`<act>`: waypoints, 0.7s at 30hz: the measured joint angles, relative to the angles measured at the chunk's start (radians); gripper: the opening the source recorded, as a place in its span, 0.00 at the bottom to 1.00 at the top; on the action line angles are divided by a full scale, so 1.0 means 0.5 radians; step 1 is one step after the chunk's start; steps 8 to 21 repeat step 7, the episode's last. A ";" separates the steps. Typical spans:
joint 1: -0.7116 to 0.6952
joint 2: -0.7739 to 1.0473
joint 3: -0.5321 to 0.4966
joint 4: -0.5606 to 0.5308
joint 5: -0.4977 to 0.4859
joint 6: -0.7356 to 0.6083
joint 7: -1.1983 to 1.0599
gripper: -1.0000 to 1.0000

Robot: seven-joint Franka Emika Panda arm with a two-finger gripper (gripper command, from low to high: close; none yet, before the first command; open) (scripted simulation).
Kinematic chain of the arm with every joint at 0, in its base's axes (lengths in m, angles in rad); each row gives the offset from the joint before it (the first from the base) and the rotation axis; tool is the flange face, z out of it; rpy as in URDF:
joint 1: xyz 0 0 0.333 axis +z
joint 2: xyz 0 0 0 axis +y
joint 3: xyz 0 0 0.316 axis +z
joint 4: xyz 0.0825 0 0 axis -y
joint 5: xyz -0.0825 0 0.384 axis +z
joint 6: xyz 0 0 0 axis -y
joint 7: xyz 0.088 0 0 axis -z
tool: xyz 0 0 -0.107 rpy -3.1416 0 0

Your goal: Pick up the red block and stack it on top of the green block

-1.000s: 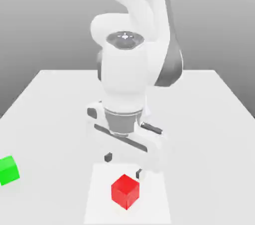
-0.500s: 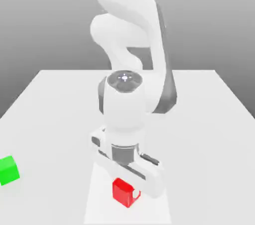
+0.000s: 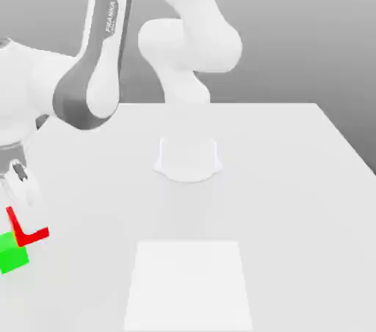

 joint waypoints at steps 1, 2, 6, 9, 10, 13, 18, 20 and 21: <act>-0.022 0.060 -0.001 0.010 0.023 0.049 -0.033 0.00; -0.038 0.126 0.007 0.017 0.047 0.108 -0.058 0.00; -0.065 0.253 0.032 0.026 0.089 0.224 -0.095 1.00; -0.065 0.253 0.032 0.026 0.089 0.224 -0.095 1.00; -0.065 0.253 0.032 0.026 0.089 0.224 -0.095 1.00; -0.065 0.253 0.032 0.026 0.089 0.224 -0.095 1.00; -0.065 0.253 0.032 0.026 0.089 0.224 -0.095 1.00; -0.065 0.253 0.032 0.026 0.089 0.224 -0.095 1.00; -0.065 0.253 0.032 0.026 0.089 0.224 -0.095 1.00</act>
